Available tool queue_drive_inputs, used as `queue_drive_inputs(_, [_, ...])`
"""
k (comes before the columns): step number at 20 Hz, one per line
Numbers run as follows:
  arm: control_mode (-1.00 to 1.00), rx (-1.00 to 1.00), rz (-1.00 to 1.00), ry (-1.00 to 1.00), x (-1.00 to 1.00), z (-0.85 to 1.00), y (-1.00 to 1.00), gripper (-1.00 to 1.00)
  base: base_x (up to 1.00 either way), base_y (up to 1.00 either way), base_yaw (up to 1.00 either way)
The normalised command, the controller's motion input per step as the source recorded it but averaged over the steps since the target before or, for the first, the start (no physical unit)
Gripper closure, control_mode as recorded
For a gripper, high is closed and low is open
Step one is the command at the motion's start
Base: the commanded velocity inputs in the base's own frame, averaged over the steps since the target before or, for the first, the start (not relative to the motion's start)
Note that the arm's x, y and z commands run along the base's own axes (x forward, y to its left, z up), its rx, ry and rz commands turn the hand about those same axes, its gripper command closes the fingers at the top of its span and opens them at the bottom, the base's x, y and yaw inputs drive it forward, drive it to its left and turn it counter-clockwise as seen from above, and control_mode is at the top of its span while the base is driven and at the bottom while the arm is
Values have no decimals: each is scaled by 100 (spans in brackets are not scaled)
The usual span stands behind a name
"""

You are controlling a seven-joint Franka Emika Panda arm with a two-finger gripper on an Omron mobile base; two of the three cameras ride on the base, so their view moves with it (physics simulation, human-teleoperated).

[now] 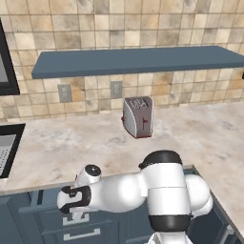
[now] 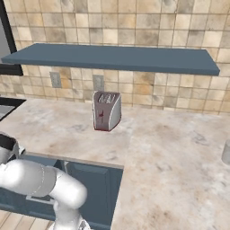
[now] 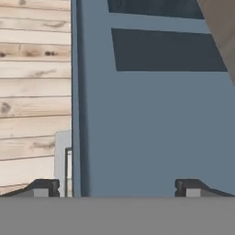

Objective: Take the tongs from the drawer on the left and place them on the dining counter next to the tray containing the kebab skewer.

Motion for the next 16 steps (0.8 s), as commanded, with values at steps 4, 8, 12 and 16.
queue_drive_inputs(4, [-100,5,4,62,-76,-14,51,-100,0,0,0])
queue_drive_inputs(8, [-100,0,0,71,-99,-8,57,-100,0,0,0])
queue_drive_inputs(12, [-100,0,0,78,-100,0,63,-100,0,0,0])
queue_drive_inputs(16, [-100,0,0,85,-100,0,72,-100,0,0,0])
